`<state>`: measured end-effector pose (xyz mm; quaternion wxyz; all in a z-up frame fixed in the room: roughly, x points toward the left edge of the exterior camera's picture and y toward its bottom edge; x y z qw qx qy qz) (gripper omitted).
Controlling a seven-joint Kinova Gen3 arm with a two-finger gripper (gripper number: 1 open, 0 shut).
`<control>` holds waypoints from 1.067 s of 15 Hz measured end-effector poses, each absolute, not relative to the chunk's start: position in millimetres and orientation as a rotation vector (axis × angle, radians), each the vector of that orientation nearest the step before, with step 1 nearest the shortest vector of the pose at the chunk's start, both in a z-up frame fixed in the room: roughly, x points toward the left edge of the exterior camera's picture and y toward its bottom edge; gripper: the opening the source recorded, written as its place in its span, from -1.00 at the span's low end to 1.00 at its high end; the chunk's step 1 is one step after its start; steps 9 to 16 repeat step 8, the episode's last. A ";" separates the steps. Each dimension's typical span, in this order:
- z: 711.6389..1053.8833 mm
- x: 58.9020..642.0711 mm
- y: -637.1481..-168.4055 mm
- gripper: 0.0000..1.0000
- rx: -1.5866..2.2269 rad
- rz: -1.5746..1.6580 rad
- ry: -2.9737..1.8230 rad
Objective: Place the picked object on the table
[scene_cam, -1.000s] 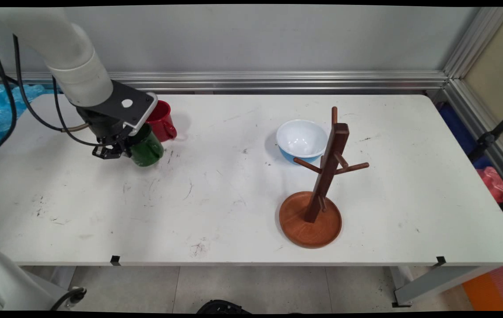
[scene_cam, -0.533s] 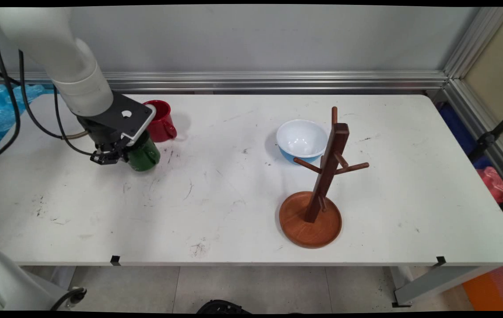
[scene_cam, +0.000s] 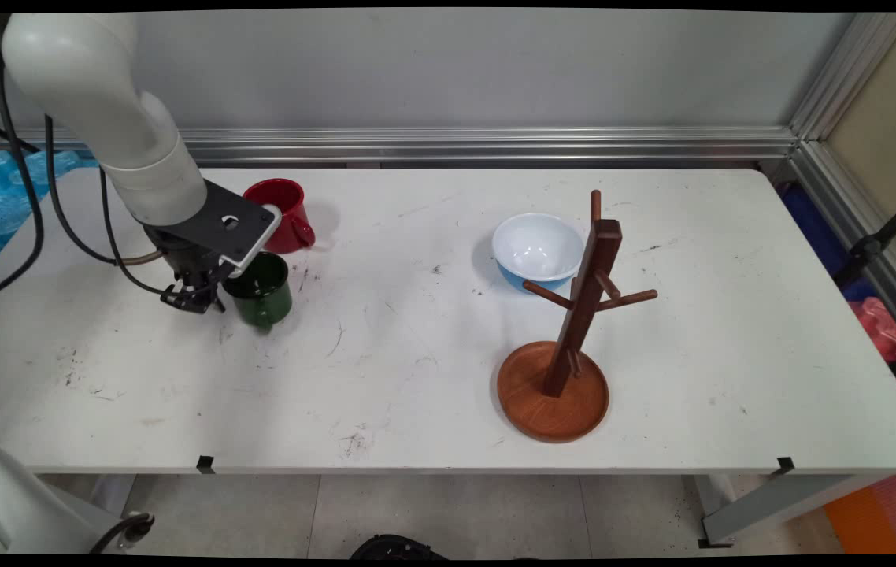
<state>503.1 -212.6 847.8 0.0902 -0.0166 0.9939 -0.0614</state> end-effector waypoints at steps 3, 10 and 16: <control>842.9 501.3 -208.0 1.00 -0.051 -0.161 2.972; 840.4 500.4 -202.2 1.00 -0.061 -0.135 3.000; 840.4 500.4 -202.2 1.00 -0.061 -0.135 3.000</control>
